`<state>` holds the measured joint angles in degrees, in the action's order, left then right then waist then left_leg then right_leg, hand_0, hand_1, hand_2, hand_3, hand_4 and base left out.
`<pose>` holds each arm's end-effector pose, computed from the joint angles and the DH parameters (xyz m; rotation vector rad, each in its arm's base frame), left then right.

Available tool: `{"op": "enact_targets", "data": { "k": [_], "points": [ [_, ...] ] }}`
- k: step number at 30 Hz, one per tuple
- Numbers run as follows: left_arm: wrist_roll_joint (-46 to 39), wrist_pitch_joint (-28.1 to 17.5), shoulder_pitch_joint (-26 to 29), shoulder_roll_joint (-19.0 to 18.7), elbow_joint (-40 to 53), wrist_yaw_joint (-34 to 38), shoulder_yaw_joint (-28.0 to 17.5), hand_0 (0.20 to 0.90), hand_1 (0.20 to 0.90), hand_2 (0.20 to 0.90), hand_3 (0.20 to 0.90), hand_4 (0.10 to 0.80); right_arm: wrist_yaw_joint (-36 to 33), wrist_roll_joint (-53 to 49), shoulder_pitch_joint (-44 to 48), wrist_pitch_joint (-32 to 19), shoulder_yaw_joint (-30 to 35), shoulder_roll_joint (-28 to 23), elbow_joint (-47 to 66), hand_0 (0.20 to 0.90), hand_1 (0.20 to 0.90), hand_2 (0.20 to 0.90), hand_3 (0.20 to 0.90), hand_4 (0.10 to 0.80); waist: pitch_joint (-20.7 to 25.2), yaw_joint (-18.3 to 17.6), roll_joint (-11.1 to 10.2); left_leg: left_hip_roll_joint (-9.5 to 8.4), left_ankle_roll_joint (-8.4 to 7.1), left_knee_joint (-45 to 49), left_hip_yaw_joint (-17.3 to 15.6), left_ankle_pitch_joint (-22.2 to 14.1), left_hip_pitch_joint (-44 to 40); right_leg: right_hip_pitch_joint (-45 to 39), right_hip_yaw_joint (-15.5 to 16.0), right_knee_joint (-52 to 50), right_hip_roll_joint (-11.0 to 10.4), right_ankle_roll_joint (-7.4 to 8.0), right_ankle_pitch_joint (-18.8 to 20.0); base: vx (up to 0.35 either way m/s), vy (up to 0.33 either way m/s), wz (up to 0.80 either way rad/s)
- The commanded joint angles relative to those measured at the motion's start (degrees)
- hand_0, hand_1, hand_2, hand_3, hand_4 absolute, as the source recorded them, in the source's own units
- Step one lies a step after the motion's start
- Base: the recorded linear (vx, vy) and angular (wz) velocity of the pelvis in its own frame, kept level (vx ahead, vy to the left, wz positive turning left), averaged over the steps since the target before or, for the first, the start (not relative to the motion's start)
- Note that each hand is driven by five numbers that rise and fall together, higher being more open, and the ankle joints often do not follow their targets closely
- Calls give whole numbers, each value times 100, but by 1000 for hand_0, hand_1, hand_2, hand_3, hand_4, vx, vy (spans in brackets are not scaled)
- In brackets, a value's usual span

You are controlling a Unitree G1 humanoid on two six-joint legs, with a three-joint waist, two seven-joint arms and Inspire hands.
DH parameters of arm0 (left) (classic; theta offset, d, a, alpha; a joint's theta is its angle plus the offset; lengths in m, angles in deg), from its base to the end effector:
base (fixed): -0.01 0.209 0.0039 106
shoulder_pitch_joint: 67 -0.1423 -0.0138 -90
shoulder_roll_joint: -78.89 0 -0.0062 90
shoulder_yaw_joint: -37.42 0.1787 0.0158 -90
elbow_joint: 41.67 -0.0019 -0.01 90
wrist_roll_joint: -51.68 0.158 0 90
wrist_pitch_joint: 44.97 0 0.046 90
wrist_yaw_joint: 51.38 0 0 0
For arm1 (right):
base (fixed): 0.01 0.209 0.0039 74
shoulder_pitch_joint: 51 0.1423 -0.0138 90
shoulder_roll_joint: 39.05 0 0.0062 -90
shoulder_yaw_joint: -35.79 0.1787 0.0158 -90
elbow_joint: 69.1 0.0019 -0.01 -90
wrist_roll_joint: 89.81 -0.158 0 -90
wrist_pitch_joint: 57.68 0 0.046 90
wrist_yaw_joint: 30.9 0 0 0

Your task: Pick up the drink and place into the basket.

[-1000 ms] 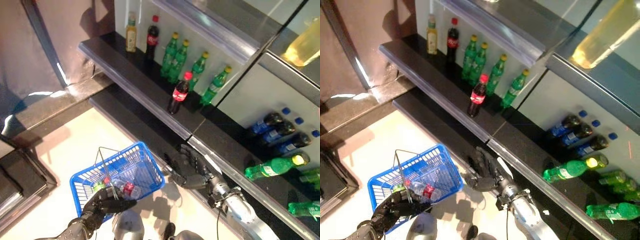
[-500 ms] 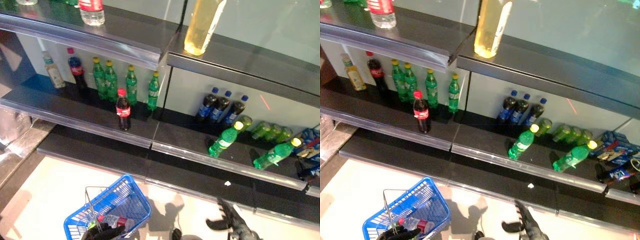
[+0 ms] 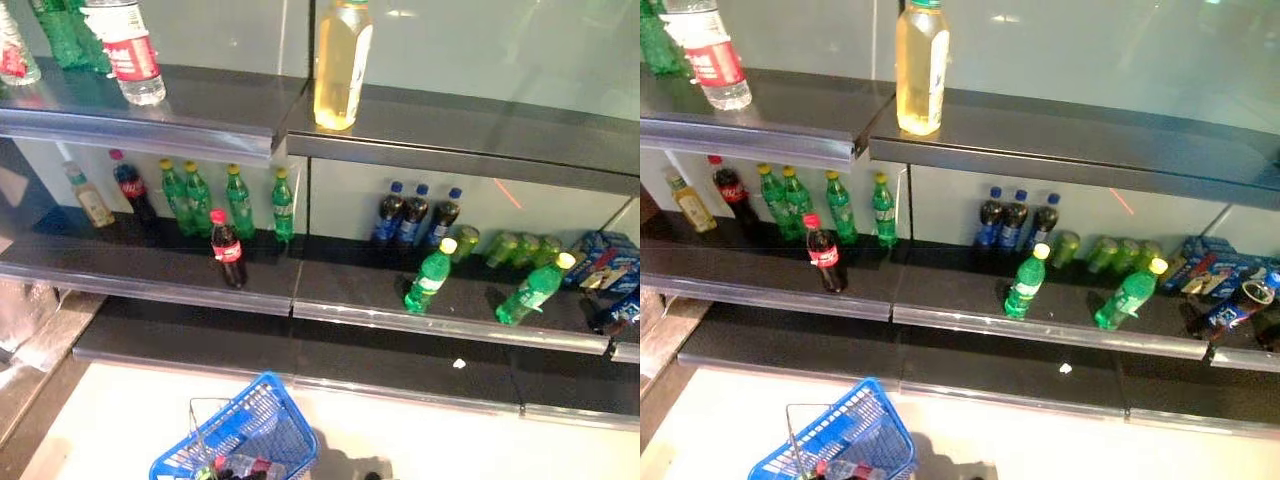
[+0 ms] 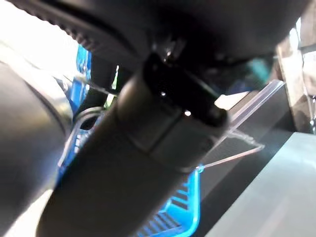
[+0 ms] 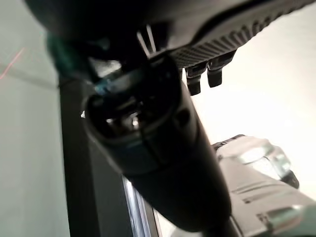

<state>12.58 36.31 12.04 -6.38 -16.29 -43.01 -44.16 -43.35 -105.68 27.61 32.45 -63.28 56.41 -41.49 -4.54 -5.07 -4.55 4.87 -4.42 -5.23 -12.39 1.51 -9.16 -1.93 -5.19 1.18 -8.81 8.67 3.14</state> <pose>0.0292 0.2131 -0.1343 -0.2302 1.1318 0.5956 0.0282 -0.2028 -0.1365 -0.1227 1.2839 -0.3474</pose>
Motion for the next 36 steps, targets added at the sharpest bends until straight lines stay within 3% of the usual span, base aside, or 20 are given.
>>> {"op": "enact_targets", "data": {
  "k": [1,4,8,11,12,13,15,17,19,20,22,25,27,29,33,36],
  "points": [
    [55,-875,540,-184,387,81,-369,300,300,300,200,100,128,-169,185,-316,19,-42,-39,900,900,900,900,800,-447,-152,-16,-152,337,25,-308,-332,-22,646,552,255,-364,494,1121,-286,-93,-118],
    [-10,-908,577,-279,306,146,-491,300,300,300,200,100,265,-249,276,-486,146,-15,-378,900,900,900,900,800,-508,-96,-18,-80,390,45,-693,-255,54,705,917,-223,-322,459,935,-368,-133,-132],
    [-2,-1056,710,-277,64,148,-480,300,300,300,200,100,413,-755,493,-480,264,11,-650,900,900,900,900,800,-452,98,109,-17,462,205,-896,-55,311,464,1180,-825,-417,248,562,-350,-164,-47],
    [25,-1245,688,-154,-73,265,-555,300,300,300,200,100,157,-41,784,-363,54,20,-676,900,900,900,900,800,-349,429,203,225,305,209,-1375,175,340,111,2240,-775,-778,167,473,-415,-284,-62],
    [1,-1214,642,-150,-83,365,-676,300,300,300,200,100,159,175,878,-286,-65,4,-648,900,900,900,900,800,-306,542,232,325,182,137,-1477,161,219,-64,2575,-755,-833,258,282,-242,-280,-136],
    [-16,-1179,630,-171,-106,407,-757,300,300,300,200,100,167,244,928,-244,-133,-8,-632,900,900,900,900,800,-283,582,242,415,152,137,-1527,197,197,-105,2693,-774,-798,250,154,-183,-278,-127],
    [30,-1123,628,-212,-158,441,-851,300,300,300,200,100,174,269,961,-142,-203,-25,-624,900,900,900,900,800,-255,584,247,533,105,138,-1528,230,171,-130,2673,-801,-645,174,-69,-123,-306,-61],
    [-36,-990,613,-262,-222,508,-1003,300,300,300,200,100,204,430,917,-135,-338,-121,-640,900,900,900,900,800,-219,543,219,847,-85,189,-1469,375,143,-169,2562,-800,-301,-66,-312,-175,-514,-99],
    [-75,-959,610,-260,-218,515,-1029,300,300,300,200,100,216,376,913,-153,-357,-141,-641,900,900,900,900,800,-222,541,208,902,-120,215,-1438,394,146,-180,2532,-792,-250,-100,-333,-144,-429,-108],
    [-540,-962,528,-93,-318,561,-1242,300,300,300,200,100,381,602,1039,78,-530,-283,-531,900,900,900,900,800,-325,751,110,862,-94,551,-36,492,428,-229,2013,-585,109,-361,-228,-116,-560,-78],
    [-884,-1109,485,53,-378,516,-1309,300,300,300,200,100,558,771,1156,299,-684,-374,-509,900,900,900,900,800,-316,953,52,330,42,712,739,171,552,-265,1769,-380,214,-450,-155,-8,-519,-194],
    [-983,-1123,510,172,-307,466,-1199,300,300,300,200,100,685,747,1213,427,-700,-400,-535,900,900,900,900,800,-295,1072,43,-227,175,981,883,-130,632,-344,1758,-196,314,-541,-102,114,-303,-185],
    [-876,-1095,525,205,-240,563,-1077,300,300,300,200,100,690,723,1221,433,-748,-377,-497,900,900,900,900,800,-319,1141,72,-570,301,1011,1242,-209,661,-369,1656,-216,453,-581,-131,207,-305,-126],
    [-926,-1134,521,192,-266,614,-1007,300,300,300,200,100,599,608,1226,391,-831,-293,-466,900,900,900,900,800,-320,1186,140,-802,391,657,1604,-64,567,-343,1521,-335,659,-584,-156,260,-244,-105],
    [-1255,-1237,572,160,-318,482,-990,300,300,300,200,100,619,797,1150,377,-953,-186,-415,900,900,900,900,800,-402,1238,238,-1023,302,108,1821,524,831,-365,1210,-690,1035,-569,-271,299,-163,-110],
    [-1191,-1223,616,196,-274,501,-974,300,300,300,200,100,649,849,1100,356,-997,-179,-399,900,900,900,900,800,-531,1351,262,-1114,265,176,1529,764,1312,-528,1109,-888,1245,-634,-534,345,-182,6]
  ]
}}
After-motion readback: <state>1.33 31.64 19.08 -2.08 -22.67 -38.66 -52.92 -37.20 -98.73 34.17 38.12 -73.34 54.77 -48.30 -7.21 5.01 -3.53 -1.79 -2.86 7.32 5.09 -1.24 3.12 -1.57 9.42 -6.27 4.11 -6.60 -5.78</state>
